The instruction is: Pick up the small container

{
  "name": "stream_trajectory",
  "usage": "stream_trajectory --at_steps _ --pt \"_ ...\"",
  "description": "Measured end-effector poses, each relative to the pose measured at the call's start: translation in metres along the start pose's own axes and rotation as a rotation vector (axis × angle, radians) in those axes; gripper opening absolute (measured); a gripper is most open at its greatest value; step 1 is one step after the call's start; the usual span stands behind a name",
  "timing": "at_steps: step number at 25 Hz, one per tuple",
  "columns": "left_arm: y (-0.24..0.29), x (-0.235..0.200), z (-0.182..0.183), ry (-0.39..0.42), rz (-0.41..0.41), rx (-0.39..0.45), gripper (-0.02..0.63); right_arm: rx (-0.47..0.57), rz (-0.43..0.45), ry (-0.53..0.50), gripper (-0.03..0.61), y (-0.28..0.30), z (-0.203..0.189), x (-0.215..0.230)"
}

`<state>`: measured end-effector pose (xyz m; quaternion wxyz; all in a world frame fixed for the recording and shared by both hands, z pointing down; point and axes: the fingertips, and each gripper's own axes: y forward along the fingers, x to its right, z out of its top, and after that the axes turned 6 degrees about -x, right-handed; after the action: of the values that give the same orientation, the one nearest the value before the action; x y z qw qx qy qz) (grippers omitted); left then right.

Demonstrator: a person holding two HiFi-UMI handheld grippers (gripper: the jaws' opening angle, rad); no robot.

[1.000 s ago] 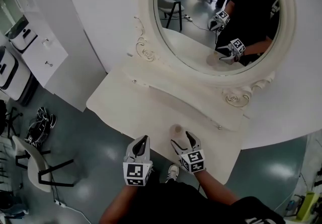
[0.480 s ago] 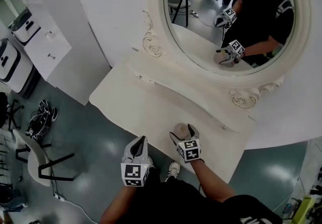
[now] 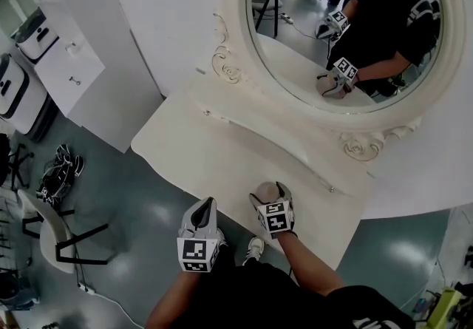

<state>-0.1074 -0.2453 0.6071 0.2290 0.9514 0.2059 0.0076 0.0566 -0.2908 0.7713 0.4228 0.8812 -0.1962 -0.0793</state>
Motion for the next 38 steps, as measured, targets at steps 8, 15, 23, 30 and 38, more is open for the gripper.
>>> stream_trajectory --at_steps 8,15,23,30,38 --pt "0.003 0.000 0.005 -0.001 -0.014 0.005 0.008 -0.009 0.018 -0.004 0.382 0.000 0.003 0.000" --pt "0.005 0.000 0.001 -0.002 -0.023 -0.002 0.008 0.005 0.009 -0.021 0.382 0.000 0.003 0.001" --pt "0.002 0.000 0.002 0.002 -0.020 -0.001 0.008 0.025 -0.002 0.032 0.382 -0.003 0.004 0.008" --pt "0.001 -0.002 0.003 0.005 -0.014 0.004 0.008 0.164 0.014 0.070 0.382 -0.030 0.036 0.014" --pt "0.006 0.011 0.019 0.027 -0.041 0.027 0.008 0.356 0.012 0.060 0.382 -0.097 0.107 0.021"
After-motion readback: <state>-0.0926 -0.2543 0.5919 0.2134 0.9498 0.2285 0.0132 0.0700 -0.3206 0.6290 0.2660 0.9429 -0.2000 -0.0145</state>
